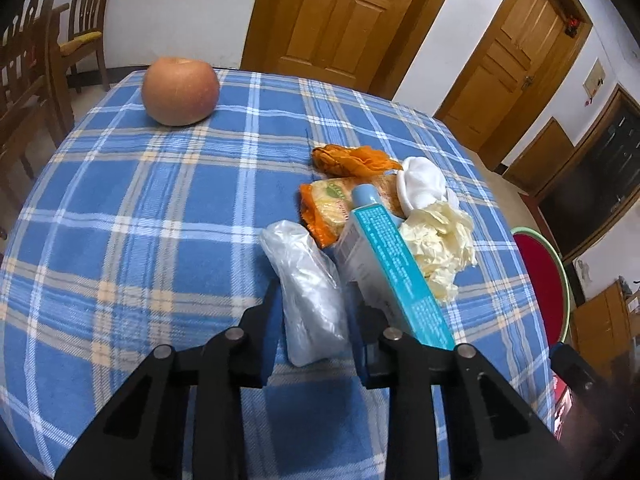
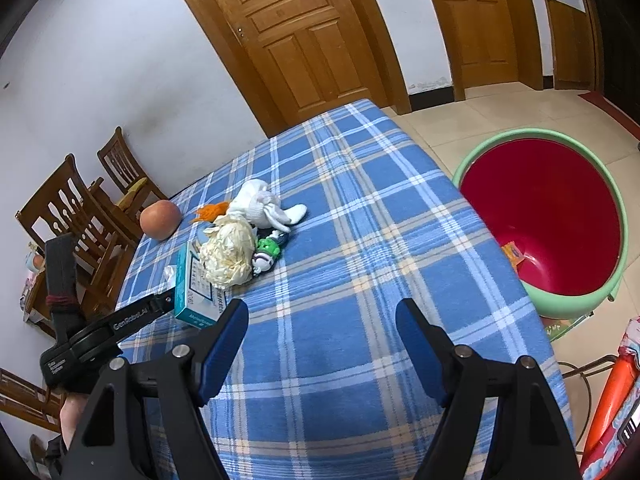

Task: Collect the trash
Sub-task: 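Grasp the clear plastic bag with the left gripper while the right grasps the teal tissue box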

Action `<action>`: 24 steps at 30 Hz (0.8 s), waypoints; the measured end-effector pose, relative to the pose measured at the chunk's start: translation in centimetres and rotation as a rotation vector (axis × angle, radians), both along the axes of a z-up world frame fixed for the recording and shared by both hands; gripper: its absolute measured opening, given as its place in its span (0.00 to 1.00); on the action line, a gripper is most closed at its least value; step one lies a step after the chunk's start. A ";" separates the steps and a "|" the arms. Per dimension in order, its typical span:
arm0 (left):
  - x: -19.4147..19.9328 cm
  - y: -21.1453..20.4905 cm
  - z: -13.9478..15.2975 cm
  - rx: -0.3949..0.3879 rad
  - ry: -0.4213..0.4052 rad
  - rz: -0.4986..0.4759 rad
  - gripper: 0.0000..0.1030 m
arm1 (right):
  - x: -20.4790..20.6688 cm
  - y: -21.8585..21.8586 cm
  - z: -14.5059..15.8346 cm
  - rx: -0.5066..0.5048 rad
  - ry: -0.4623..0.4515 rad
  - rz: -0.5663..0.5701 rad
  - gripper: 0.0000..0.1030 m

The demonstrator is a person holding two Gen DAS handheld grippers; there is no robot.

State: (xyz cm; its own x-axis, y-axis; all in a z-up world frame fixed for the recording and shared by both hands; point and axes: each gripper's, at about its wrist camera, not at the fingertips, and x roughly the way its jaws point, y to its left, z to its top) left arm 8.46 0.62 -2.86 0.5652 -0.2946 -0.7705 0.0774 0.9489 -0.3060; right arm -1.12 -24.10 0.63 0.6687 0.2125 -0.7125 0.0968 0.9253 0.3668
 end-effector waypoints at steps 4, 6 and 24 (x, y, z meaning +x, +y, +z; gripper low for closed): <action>-0.9 1.4 0.5 0.009 -0.013 0.019 0.30 | 0.4 1.4 -0.1 -0.013 0.005 0.035 0.76; -1.2 2.0 0.7 0.012 -0.018 0.032 0.30 | 0.6 2.2 -0.1 -0.021 0.009 0.059 0.76; -2.0 5.0 1.5 0.022 -0.055 0.068 0.30 | 4.5 9.8 -0.4 -0.069 0.018 0.264 0.71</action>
